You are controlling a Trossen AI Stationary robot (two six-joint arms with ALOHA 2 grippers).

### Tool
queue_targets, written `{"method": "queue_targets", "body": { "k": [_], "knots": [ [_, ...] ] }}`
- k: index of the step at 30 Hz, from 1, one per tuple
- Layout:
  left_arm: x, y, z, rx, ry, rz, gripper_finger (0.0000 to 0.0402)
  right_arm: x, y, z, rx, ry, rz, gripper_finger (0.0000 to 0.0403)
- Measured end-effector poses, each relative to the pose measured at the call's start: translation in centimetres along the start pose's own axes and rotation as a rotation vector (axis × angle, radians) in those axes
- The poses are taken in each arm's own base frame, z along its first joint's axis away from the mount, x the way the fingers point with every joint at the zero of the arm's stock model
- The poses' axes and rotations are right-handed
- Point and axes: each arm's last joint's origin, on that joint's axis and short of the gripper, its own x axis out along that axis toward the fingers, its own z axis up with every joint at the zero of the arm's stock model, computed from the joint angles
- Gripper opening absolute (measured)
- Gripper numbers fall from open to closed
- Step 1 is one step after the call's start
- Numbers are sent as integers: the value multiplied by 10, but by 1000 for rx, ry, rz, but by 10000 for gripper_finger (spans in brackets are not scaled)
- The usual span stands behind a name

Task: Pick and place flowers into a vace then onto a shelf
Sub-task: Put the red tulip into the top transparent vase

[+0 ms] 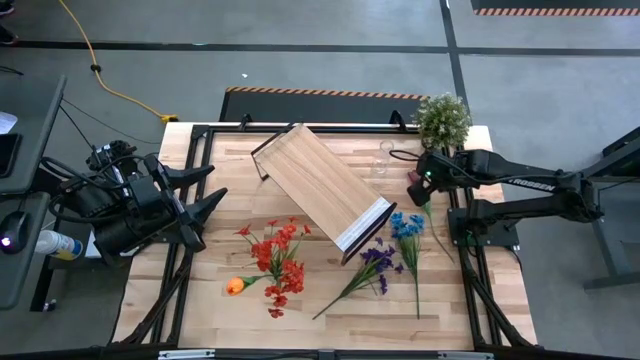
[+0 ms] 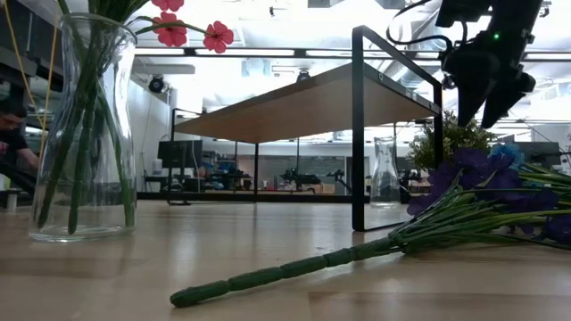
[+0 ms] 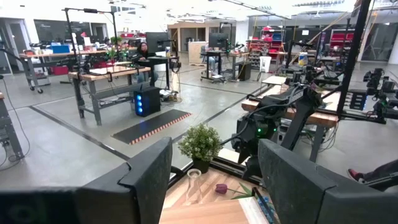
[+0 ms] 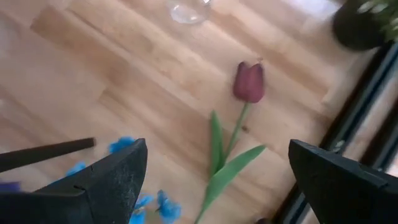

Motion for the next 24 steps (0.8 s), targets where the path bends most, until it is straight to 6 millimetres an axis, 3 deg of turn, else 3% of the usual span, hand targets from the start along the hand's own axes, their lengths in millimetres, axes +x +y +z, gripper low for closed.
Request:
{"method": "queue_targets", "body": {
  "k": [16,24],
  "knots": [
    [0,-2,-1,27,0,0,272,20,4,-2,-18,167,-173,376],
    [0,-2,-1,27,0,0,271,57,0,-16,-42,292,-177,376]
  ]
}}
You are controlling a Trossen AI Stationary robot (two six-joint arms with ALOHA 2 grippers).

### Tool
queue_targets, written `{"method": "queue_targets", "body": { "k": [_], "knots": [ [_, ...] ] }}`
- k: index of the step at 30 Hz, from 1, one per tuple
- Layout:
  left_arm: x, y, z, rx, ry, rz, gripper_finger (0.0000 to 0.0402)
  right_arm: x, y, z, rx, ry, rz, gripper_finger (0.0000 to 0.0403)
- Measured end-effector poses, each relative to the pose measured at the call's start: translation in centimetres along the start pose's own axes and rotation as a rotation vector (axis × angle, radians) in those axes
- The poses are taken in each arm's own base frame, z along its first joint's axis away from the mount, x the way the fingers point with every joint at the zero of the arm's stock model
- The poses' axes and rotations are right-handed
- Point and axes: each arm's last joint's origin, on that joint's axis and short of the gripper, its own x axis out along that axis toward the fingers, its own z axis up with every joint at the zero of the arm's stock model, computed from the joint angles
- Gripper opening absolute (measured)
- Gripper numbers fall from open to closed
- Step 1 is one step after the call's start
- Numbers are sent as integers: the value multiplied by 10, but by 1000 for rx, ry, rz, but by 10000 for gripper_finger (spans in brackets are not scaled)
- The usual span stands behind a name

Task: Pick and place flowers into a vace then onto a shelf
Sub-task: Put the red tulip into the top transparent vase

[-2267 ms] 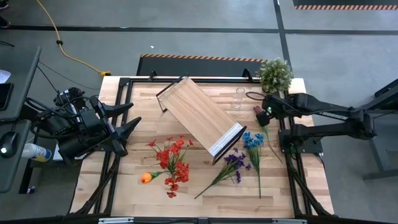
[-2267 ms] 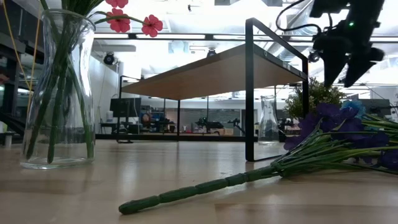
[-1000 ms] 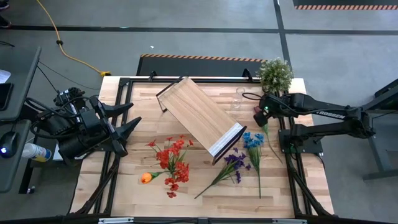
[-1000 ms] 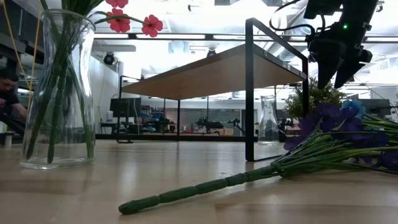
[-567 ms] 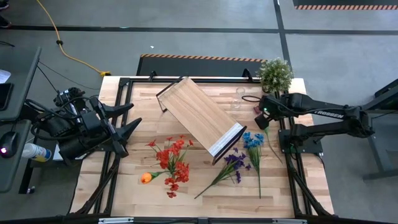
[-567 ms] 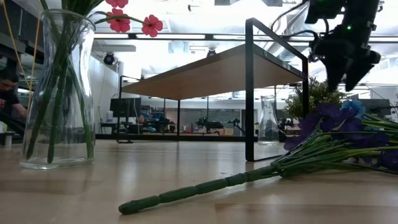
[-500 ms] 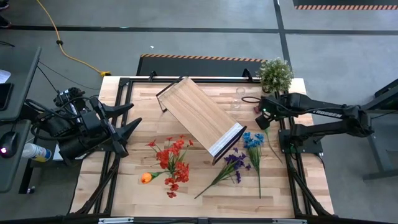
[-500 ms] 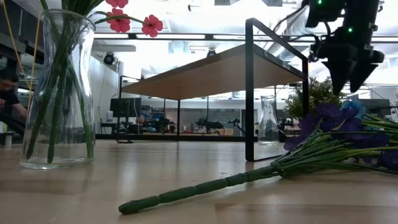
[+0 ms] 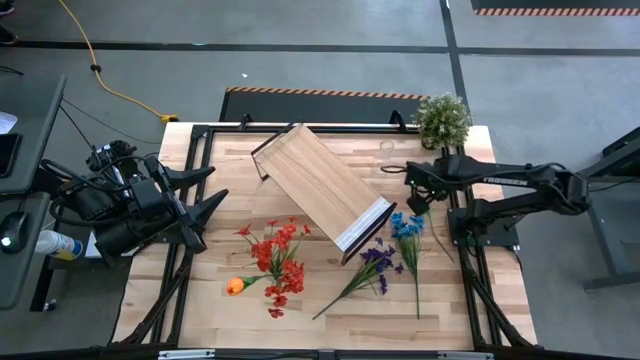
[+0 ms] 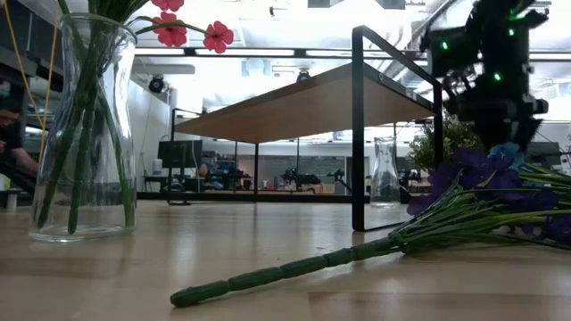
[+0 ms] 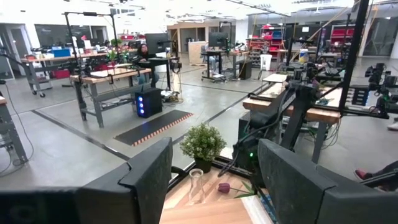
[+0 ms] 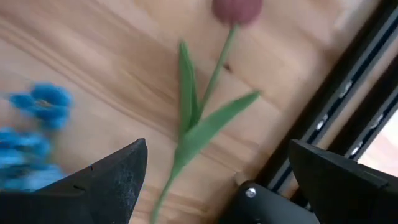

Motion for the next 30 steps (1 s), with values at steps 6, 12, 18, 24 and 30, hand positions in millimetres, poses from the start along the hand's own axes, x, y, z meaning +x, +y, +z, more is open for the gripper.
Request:
{"method": "queue_targets", "body": {
  "k": [6,12,18,24,30],
  "knots": [
    [0,0,0,0,0,0,271,15,-6,-3,4,36,-12,376],
    [0,0,0,0,0,0,270,14,-2,5,30,-6,79,376],
    [0,0,0,-2,0,0,272,15,-5,9,58,-17,85,376],
    [0,0,0,-3,0,0,269,17,-5,16,99,-67,128,376],
    [0,0,0,-4,0,0,273,19,-10,19,136,-66,132,376]
  ]
}}
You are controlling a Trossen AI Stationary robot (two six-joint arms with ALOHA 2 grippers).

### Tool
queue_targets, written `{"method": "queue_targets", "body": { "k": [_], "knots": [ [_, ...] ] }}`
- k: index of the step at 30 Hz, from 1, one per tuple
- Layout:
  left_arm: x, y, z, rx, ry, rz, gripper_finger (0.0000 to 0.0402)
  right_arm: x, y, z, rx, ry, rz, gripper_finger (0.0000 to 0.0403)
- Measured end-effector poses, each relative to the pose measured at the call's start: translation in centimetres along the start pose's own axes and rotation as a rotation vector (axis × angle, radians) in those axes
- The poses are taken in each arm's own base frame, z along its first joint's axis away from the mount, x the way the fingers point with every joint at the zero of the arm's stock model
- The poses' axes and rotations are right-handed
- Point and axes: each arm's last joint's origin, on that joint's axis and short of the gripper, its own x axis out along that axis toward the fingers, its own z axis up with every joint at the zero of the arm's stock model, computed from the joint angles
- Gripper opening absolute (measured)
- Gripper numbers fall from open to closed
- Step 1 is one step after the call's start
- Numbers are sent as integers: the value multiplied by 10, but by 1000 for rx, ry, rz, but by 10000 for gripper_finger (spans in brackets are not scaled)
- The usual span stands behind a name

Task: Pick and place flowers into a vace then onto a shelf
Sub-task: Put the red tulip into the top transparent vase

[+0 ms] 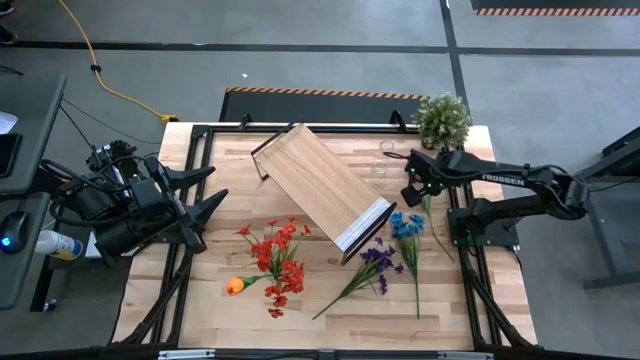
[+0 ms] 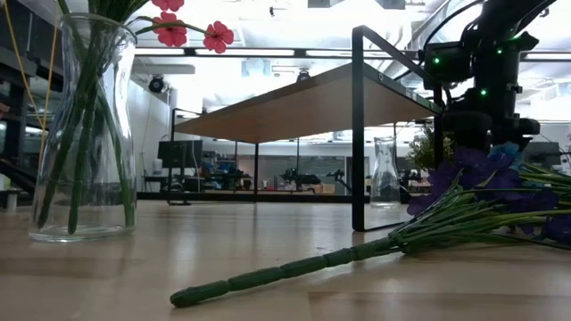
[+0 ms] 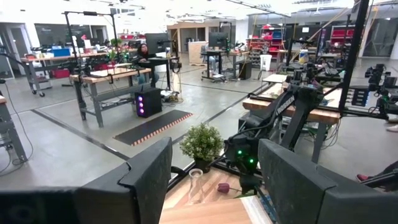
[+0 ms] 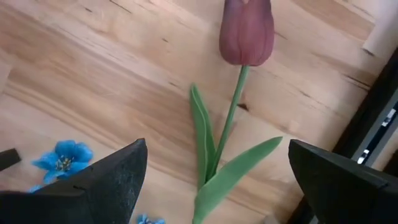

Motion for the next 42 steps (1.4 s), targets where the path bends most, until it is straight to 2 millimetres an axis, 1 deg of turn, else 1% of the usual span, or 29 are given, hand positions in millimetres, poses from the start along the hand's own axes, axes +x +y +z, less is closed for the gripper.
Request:
{"method": "queue_targets", "body": {
  "k": [7,11,21,29,32,42],
  "knots": [
    [0,0,0,-1,0,0,269,0,0,4,22,-1,55,376],
    [0,0,0,0,0,0,273,5,2,5,22,21,44,376],
    [0,0,0,-1,0,0,270,34,14,17,14,89,3,376],
    [0,0,0,-1,0,0,271,55,20,18,26,178,-33,376],
    [0,0,0,-1,0,0,269,57,22,20,26,185,-16,376],
    [0,0,0,-1,0,0,272,57,23,22,27,158,24,376]
  ]
}}
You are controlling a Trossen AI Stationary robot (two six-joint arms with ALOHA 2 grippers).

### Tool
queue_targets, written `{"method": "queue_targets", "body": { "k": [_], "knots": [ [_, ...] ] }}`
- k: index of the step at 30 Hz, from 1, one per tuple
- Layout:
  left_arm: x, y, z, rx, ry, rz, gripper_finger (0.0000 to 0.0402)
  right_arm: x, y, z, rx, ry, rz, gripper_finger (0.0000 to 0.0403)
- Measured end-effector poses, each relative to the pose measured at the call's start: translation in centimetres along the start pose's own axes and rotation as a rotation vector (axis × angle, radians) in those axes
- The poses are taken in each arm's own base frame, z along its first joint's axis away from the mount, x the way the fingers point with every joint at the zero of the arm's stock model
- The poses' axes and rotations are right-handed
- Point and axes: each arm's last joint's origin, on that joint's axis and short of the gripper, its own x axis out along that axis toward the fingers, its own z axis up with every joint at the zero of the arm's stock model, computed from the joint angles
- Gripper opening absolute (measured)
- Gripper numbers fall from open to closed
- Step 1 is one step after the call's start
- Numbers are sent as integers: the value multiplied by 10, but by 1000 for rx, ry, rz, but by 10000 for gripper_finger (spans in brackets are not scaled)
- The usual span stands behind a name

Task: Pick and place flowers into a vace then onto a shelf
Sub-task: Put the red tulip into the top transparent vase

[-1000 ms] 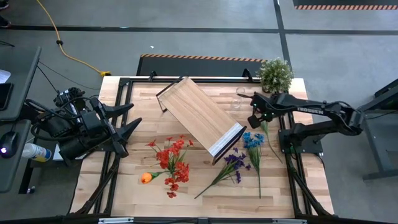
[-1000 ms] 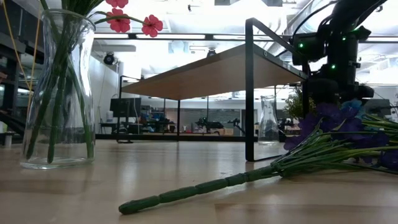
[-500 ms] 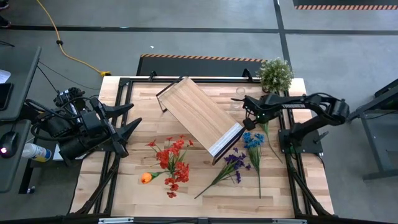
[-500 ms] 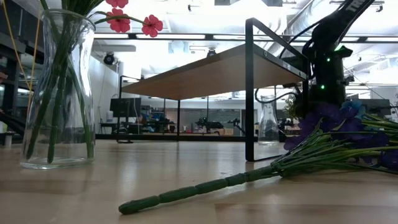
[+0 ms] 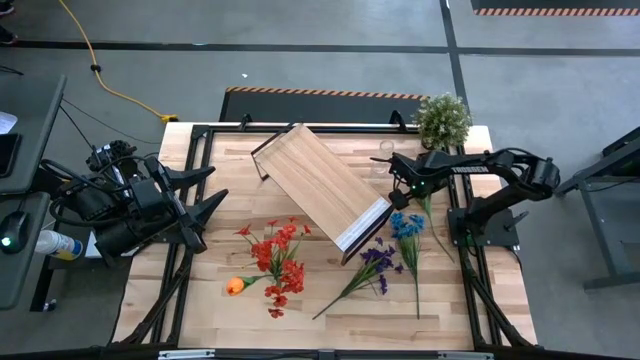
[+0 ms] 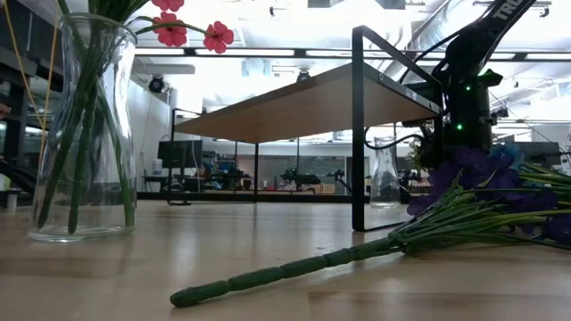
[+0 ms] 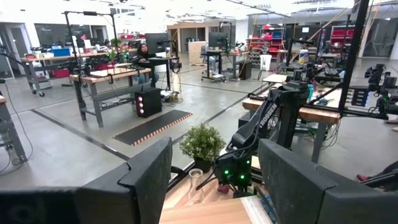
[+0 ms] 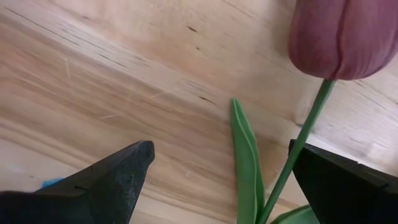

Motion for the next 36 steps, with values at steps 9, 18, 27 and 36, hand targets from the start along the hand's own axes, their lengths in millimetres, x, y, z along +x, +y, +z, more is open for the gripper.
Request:
{"method": "queue_targets", "body": {
  "k": [9,18,27,36],
  "knots": [
    [0,0,0,1,0,0,272,0,0,0,8,-2,3,362],
    [0,0,0,0,0,0,269,0,-1,-1,8,1,-19,315],
    [0,0,0,0,0,0,272,-1,-2,-2,14,11,-38,298],
    [0,0,0,0,0,0,273,-1,-3,-3,62,15,-43,277]
  ]
}}
